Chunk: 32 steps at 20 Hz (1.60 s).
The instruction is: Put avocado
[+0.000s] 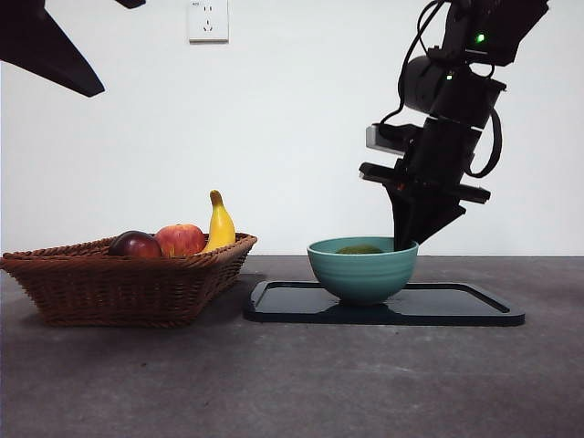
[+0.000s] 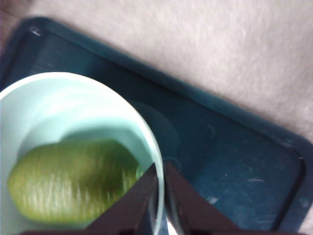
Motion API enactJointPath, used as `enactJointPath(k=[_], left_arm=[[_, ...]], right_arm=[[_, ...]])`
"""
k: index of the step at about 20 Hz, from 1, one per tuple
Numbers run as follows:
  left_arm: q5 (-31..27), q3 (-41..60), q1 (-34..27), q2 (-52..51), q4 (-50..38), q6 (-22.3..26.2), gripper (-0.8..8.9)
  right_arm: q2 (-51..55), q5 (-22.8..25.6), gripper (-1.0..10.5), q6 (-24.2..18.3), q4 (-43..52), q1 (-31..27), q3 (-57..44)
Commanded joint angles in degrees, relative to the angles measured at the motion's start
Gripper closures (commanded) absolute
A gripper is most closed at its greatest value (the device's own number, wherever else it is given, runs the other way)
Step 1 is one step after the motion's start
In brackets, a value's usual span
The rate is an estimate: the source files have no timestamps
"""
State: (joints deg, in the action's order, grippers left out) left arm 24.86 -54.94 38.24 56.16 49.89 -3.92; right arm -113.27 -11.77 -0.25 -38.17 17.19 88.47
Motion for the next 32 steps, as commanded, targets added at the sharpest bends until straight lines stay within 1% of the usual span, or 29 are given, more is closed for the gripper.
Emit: enactJointPath(k=[1,4,5,6,7,9,10,12,15,19,21,24,26,29,32], left_arm=[[0.3,-0.4,0.5,0.3,-0.5,0.7,4.74],[0.3,-0.4,0.5,0.3,-0.5,0.7,4.74],[0.3,-0.4,0.5,0.3,-0.5,0.7,4.74],[0.3,-0.4,0.5,0.3,-0.5,0.7,4.74],[0.3,-0.4,0.5,0.3,-0.5,0.7,4.74],[0.3,-0.4,0.5,0.3,-0.5,0.7,4.74],[0.3,-0.4,0.5,0.3,-0.5,0.7,4.74],[0.3,-0.4,0.5,0.3,-0.6,0.7,4.74],[0.3,-0.4,0.5,0.3,-1.5,0.7,4.74],[0.3,-0.4,0.5,0.3,-1.9,0.8,4.74],[0.3,-0.4,0.5,0.3,-1.9,1.8,4.74],[0.3,-0.4,0.5,0.3,-1.9,1.8,4.74],[0.3,-0.4,0.5,0.3,-1.9,1.8,4.74],[0.3,-0.4,0.5,0.3,-1.9,1.8,4.74],[0.3,-0.4,0.5,0.3,-2.0,1.8,4.74]], right_arm=[[-2.2,-0.2,9.3,-0.4,0.6,0.2,1.4],[-2.4,-0.2,9.3,-0.1,0.3,0.2,1.4],[-2.4,-0.1,8.7,0.7,0.2,0.2,1.4],[-2.4,0.3,7.8,1.4,0.0,0.1,1.4],[-2.2,0.3,7.4,2.0,-0.2,-0.1,1.5],[-0.6,0.6,7.4,2.4,-0.9,-0.2,1.6],[1.1,1.6,7.4,2.4,-1.3,-0.4,1.6],[6.1,1.5,7.4,2.4,-3.3,-0.5,1.6],[16.2,1.3,7.4,2.4,-8.9,-0.3,1.6],[30.7,1.4,7.4,2.4,-16.2,1.7,1.4],[37.1,1.4,7.4,2.4,-18.9,2.7,-0.1],[47.1,1.0,7.4,2.4,-19.2,4.6,-7.3],[53.6,-1.3,7.4,3.2,-18.5,6.7,-14.4],[62.4,-3.4,7.4,6.3,-16.6,10.6,-26.0],[68.7,-3.4,7.4,9.3,-14.6,14.2,-34.4]])
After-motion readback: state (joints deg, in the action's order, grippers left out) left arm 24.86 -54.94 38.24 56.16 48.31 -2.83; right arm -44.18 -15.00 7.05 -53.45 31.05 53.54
